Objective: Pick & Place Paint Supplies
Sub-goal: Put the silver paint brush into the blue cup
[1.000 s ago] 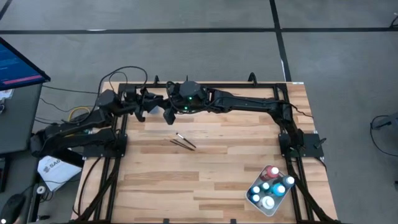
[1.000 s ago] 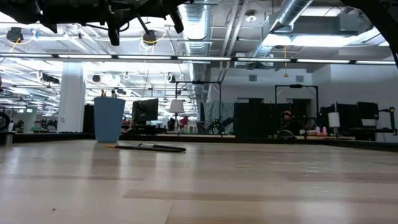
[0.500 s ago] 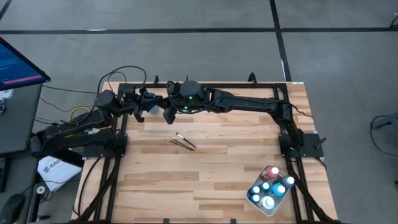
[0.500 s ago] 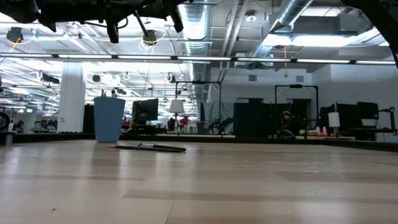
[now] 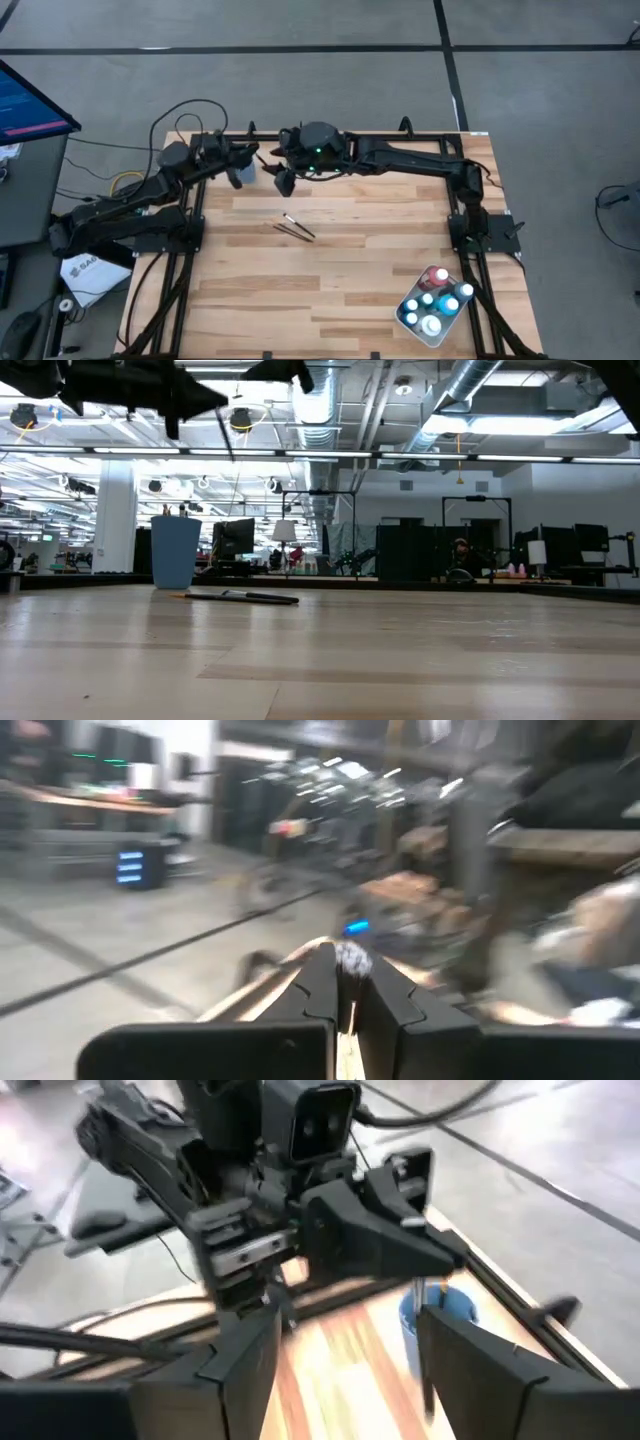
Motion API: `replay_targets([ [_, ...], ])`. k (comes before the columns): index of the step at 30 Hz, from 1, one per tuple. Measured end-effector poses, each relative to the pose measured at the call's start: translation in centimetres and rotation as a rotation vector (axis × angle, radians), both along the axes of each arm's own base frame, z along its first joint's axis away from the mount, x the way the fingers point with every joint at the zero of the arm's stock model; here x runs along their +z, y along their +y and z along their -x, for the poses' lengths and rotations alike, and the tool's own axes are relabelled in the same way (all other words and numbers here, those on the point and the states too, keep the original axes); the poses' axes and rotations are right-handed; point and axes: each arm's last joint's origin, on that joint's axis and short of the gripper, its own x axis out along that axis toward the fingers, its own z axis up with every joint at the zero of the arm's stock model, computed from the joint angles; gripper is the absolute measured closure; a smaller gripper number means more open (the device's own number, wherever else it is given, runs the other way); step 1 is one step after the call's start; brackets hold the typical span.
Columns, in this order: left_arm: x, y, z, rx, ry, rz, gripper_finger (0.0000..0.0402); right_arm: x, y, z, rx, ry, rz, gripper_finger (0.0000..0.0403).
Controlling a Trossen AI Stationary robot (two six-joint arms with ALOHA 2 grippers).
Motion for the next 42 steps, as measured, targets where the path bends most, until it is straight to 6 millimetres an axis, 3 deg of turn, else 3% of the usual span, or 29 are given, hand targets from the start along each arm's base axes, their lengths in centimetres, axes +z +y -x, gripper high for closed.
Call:
replay_targets([
  [10, -1.2, 1.1, 0.9, 0.46, 0.251, -0.132, 0.0398, 1.3, 0.3, 1.2, -0.01, 0.015, 0.054, 0.0198],
  [17, -2.5, 1.6, 1.5, 0.497, 0.345, -0.072, 0.0397, 1.0, 0.3, 1.3, -0.009, 0.039, 0.054, 0.0204],
  [25, -5.7, 1.8, 2.1, 0.498, 0.393, -0.009, 0.0397, 0.6, 0.2, 1.5, -0.01, 0.082, 0.05, 0.0203],
  [37, -7.4, 1.6, 2.3, 0.479, 0.396, -0.005, 0.0394, -6.5, -0.2, -1.0, -0.03, 0.354, -0.014, 0.0199],
  [42, -7.7, 1.5, 2.4, 0.488, 0.402, 0.011, 0.036, -6.9, -0.2, -0.6, -0.035, 0.421, -0.021, 0.019],
])
